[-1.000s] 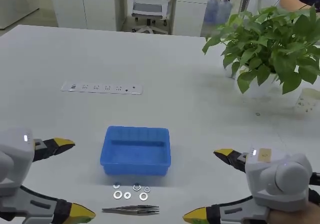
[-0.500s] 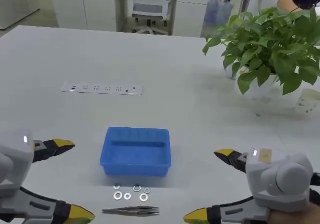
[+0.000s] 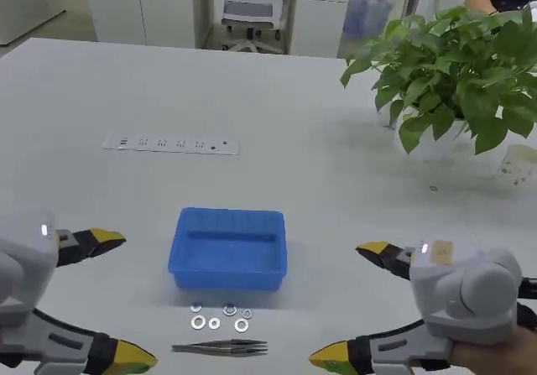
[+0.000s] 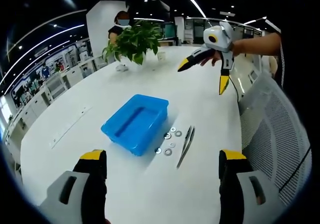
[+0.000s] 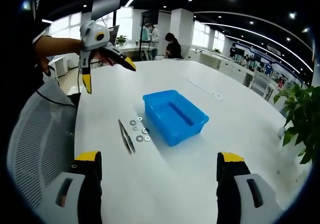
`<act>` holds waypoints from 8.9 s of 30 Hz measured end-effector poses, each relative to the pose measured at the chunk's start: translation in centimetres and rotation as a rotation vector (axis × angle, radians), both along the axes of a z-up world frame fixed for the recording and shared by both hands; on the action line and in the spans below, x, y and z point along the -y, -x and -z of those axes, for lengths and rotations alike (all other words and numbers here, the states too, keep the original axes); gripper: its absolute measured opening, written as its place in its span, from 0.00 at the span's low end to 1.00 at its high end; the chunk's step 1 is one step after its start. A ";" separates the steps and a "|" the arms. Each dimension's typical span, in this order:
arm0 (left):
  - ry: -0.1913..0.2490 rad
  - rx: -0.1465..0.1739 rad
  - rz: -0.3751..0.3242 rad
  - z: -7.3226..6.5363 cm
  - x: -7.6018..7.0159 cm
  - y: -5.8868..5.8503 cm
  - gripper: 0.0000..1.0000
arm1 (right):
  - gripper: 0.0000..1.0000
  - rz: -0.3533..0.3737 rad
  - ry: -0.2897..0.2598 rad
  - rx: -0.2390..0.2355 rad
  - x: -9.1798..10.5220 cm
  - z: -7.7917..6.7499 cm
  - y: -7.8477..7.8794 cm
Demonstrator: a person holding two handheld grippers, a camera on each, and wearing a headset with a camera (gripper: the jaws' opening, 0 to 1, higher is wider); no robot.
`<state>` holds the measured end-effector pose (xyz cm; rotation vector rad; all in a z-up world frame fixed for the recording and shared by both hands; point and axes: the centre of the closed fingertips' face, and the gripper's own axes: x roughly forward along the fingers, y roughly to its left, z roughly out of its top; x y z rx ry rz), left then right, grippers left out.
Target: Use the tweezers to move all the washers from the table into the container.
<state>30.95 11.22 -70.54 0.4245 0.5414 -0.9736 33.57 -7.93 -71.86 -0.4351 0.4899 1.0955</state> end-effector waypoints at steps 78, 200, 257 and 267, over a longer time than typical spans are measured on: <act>-0.284 -0.199 0.339 11.0 3.4 1.6 0.17 | 0.12 -0.497 0.317 -0.043 -10.4 9.9 3.0; -0.214 -0.060 0.523 1.3 9.6 1.1 0.06 | 0.12 -0.404 0.139 -0.045 -12.3 7.1 3.3; -0.200 -0.085 0.620 1.5 11.3 -1.6 0.06 | 0.13 -0.285 0.094 -0.045 -11.1 7.0 0.5; -0.198 -0.089 0.620 1.6 11.3 -1.8 0.06 | 0.10 -0.270 0.091 -0.071 -11.2 7.1 0.4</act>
